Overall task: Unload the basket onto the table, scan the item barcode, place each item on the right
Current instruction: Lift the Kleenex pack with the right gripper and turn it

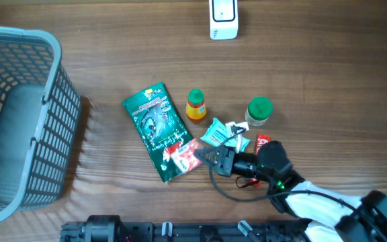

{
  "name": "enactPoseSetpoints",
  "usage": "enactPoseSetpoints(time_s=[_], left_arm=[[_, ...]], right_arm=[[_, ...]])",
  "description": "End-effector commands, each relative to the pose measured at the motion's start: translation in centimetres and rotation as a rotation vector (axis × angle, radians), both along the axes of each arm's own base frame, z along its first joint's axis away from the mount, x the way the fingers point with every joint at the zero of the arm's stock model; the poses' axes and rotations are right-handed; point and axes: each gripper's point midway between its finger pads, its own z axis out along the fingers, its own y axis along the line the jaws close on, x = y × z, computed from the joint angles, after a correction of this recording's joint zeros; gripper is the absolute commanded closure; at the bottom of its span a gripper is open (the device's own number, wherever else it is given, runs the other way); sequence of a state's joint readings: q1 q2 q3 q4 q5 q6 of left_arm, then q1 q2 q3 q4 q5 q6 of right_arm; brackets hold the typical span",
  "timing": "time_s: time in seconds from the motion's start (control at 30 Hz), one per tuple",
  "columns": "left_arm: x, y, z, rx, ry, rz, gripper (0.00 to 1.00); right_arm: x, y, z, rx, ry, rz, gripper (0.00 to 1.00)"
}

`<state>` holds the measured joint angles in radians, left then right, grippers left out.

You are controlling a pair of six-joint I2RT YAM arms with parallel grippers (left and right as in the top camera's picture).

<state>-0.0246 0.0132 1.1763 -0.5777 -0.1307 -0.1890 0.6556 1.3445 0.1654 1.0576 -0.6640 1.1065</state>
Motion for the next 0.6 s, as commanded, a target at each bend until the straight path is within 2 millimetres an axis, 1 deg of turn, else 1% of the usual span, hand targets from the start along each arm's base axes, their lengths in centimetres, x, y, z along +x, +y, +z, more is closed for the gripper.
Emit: enactPoseSetpoints(time_s=[0.0, 0.03, 0.1, 0.13, 0.17, 0.23, 0.3, 0.4, 0.57], left_arm=[[-0.2, 0.0, -0.1, 0.0, -0.003, 0.01, 0.0], [-0.2, 0.0, -0.1, 0.0, -0.003, 0.01, 0.0], [-0.2, 0.0, -0.1, 0.0, -0.003, 0.01, 0.0], [-0.2, 0.0, -0.1, 0.0, -0.003, 0.01, 0.0], [-0.2, 0.0, -0.1, 0.0, -0.003, 0.01, 0.0], [-0.1, 0.0, -0.2, 0.0, 0.003, 0.009, 0.0], [-0.1, 0.0, -0.3, 0.0, 0.004, 0.009, 0.0], [-0.1, 0.0, -0.3, 0.0, 0.004, 0.009, 0.0], [-0.1, 0.0, -0.3, 0.0, 0.005, 0.009, 0.0]], right_arm=[[-5.0, 0.3, 4.8, 0.121, -0.248, 0.287, 0.95], [-6.0, 0.2, 6.0, 0.156, -0.305, 0.335, 0.95], [-9.3, -0.9, 9.5, 0.269, -0.515, 0.468, 0.95], [-10.4, -1.4, 10.6, 0.307, -0.588, 0.504, 0.95], [-10.9, -1.7, 11.2, 0.322, -0.616, 0.521, 0.95], [-11.3, -1.9, 11.4, 0.323, -0.619, 0.544, 0.95], [-11.4, -1.9, 11.4, 0.323, -0.621, 0.546, 0.95], [-12.2, -2.1, 10.8, 0.308, -0.631, 0.605, 0.95], [-12.6, -2.1, 11.6, 0.308, -0.683, 0.667, 0.95]])
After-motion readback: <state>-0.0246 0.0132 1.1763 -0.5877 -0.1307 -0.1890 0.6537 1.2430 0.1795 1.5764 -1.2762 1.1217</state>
